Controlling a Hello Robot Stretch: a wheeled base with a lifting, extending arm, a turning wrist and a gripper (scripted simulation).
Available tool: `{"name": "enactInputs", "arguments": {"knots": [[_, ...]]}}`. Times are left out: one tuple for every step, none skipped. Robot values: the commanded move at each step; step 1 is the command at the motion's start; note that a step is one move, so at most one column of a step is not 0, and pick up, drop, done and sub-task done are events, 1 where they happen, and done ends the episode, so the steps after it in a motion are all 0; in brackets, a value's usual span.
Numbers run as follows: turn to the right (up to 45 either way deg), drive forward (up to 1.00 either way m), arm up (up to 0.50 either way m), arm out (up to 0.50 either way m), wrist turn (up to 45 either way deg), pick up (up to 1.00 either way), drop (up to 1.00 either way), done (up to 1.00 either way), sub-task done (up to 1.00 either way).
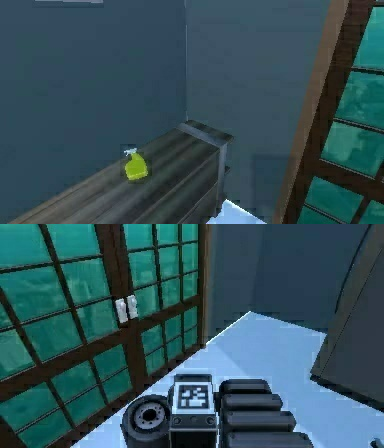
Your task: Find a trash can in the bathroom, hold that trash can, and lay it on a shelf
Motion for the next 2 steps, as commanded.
{"name": "enactInputs", "arguments": {"knots": [[0.0,0.15,0.0,0.0,0.0,0.0,0.0,0.0,0.0],[45.0,0.0,0.0,0.0,0.0,0.0,0.0,0.0,0.0]]}}
